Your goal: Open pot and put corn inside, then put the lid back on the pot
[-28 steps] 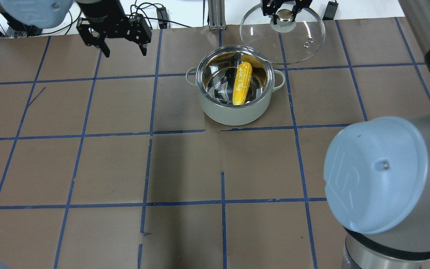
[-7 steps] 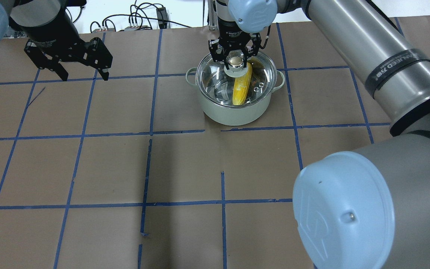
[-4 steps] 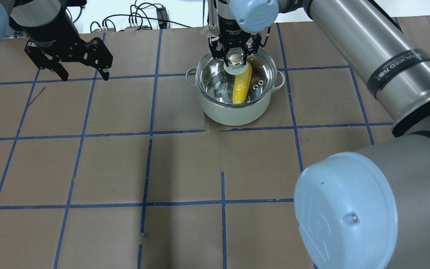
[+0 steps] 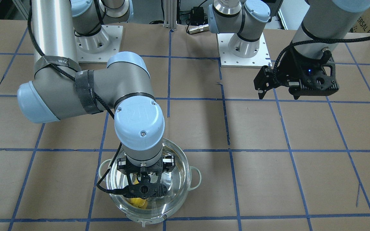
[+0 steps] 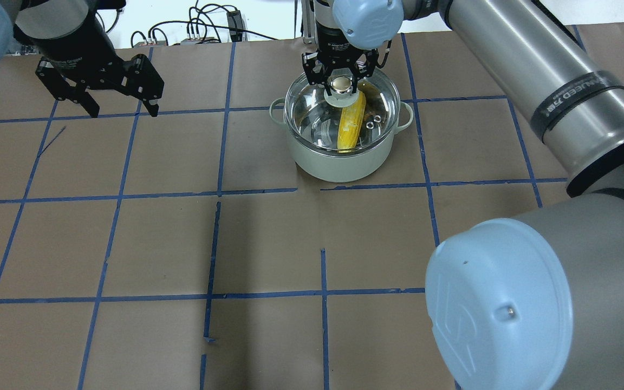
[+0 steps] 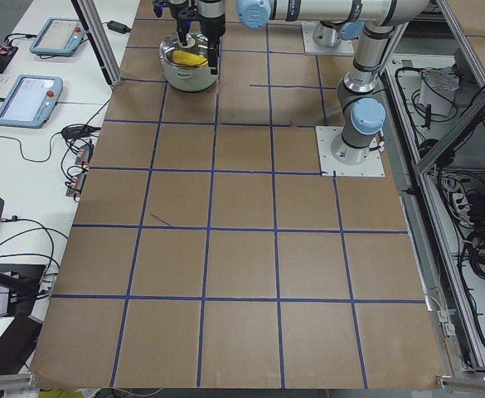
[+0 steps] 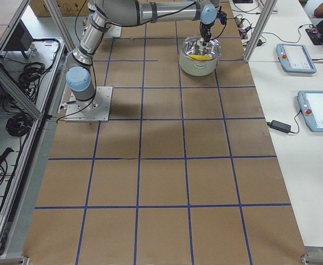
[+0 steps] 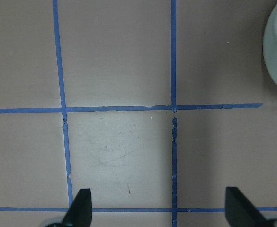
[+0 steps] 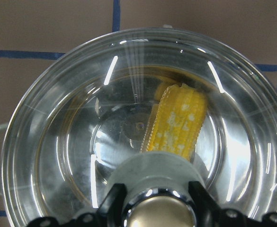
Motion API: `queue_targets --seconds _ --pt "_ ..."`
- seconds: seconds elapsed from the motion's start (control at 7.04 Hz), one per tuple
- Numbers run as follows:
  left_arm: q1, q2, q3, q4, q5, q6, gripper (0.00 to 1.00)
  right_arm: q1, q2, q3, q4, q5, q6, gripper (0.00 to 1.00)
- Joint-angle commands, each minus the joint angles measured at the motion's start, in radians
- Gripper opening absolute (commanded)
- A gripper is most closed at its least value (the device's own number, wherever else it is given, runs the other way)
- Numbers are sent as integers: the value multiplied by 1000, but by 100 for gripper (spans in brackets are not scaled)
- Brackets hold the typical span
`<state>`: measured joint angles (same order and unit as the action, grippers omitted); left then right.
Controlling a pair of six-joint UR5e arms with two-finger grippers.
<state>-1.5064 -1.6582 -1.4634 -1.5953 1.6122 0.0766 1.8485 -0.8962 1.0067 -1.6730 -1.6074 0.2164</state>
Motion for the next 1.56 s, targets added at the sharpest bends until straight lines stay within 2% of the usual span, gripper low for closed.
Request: queue_targets --seconds 0.0,0.43,1.42 --pt "0 0 -2 -2 0 0 100 -2 8 -11 -7 0 0 7" --pt "0 0 -2 -2 0 3 100 -9 20 -34 -4 0 -6 8" --pt "3 -2 -2 0 0 5 100 8 2 -11 10 6 -2 8"
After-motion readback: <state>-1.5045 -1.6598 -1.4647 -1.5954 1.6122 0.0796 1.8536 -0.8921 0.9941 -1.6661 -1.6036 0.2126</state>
